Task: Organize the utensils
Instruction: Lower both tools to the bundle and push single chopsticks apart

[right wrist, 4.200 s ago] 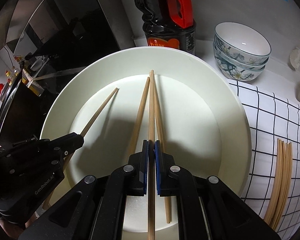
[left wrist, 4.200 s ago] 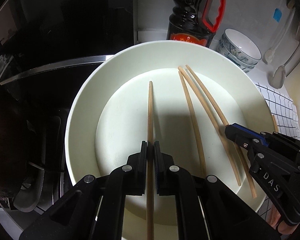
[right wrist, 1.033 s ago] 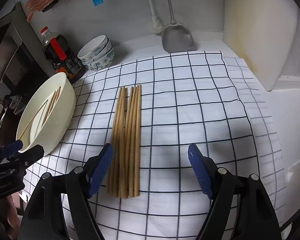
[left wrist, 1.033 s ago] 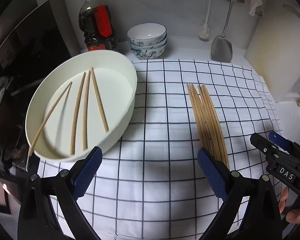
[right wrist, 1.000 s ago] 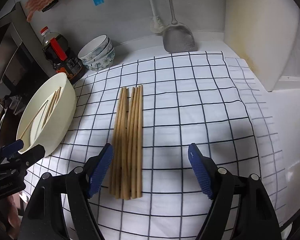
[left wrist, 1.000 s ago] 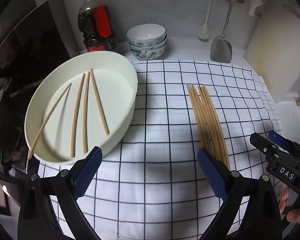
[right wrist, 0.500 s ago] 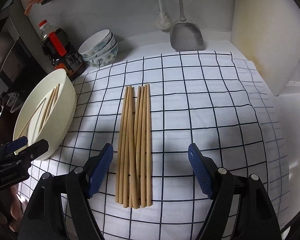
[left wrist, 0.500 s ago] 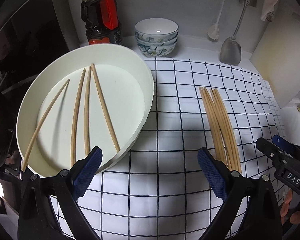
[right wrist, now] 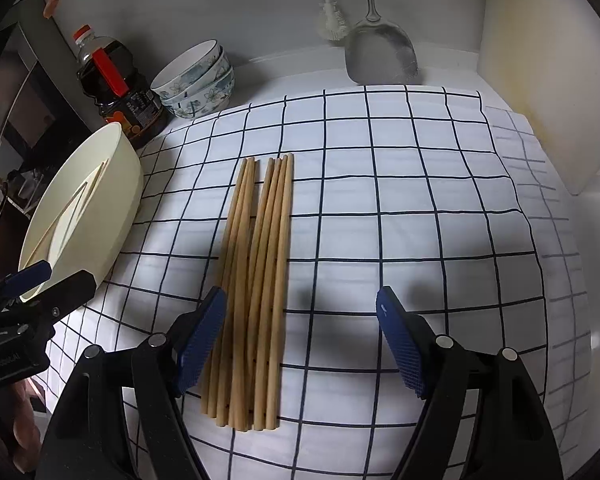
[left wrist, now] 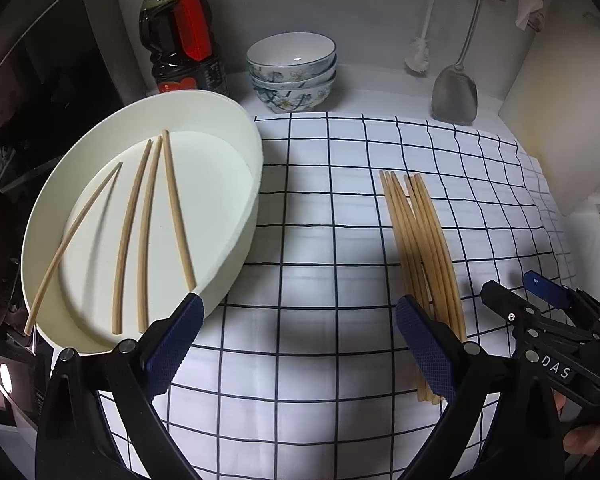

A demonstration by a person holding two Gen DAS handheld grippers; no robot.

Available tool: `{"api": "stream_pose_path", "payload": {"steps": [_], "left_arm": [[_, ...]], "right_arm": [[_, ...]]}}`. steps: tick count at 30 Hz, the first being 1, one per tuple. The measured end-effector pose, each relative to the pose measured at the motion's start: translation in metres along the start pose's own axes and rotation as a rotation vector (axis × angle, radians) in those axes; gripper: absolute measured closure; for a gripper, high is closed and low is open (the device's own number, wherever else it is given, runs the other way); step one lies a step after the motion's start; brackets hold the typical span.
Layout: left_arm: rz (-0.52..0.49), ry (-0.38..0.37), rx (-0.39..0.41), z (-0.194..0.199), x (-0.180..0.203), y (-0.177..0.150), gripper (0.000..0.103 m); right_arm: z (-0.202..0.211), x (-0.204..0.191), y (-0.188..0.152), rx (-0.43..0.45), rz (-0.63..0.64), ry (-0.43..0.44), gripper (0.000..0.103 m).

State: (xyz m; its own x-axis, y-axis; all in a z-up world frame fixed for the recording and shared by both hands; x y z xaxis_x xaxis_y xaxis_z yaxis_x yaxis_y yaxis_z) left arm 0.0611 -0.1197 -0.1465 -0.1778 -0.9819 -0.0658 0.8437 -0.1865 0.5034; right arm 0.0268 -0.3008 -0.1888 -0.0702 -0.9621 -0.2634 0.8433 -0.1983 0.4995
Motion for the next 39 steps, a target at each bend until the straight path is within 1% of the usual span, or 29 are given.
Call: {"api": "stream_pose_path", "payload": {"steps": [5,11,15,20,23,29,33,39], "left_arm": [[0.0,-0.015,-0.006,-0.004,0.013,-0.001,0.008],[0.014,-0.022,-0.02,-0.014,0.018,-0.006,0.008],[0.023,-0.033,-0.049,-0.023,0.018,-0.011,0.008],[0.02,-0.02,-0.062,-0.031,0.019,-0.018,0.008],[0.013,-0.021,-0.069,-0.034,0.021,-0.021,0.008],[0.011,-0.022,-0.08,-0.04,0.024,-0.023,0.008],[0.004,-0.021,-0.083,-0.042,0.027,-0.024,0.008],[-0.007,-0.032,-0.087,-0.048,0.038,-0.024,0.008]], "right_arm": [[-0.005,0.008,0.0,-0.006,0.0,-0.004,0.029],[-0.014,0.008,-0.003,0.0,0.031,-0.011,0.029],[-0.024,0.01,-0.008,-0.019,0.049,-0.043,0.029],[-0.031,0.012,-0.012,-0.03,0.061,-0.053,0.029],[-0.037,0.012,-0.017,-0.055,0.079,-0.089,0.029],[-0.038,0.009,-0.021,-0.059,0.116,-0.098,0.029],[-0.039,0.009,-0.023,-0.061,0.164,-0.14,0.029],[-0.037,0.021,-0.018,-0.044,0.155,-0.14,0.029]]}}
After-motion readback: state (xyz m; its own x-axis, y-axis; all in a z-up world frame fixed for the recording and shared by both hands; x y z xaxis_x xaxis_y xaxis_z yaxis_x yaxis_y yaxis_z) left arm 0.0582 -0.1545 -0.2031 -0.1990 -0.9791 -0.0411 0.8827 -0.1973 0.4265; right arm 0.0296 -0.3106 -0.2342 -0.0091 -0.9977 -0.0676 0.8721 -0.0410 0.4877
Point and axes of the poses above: each gripper's, at about its wrist camera, not at the fingertips, and z roughly against the way its jaws point, x to its right, y to its top, the point moved 6 cm from there along -z, roughly the way its jaws point, and after that the axes turned 4 degrees about y, right-handed, at the moved point
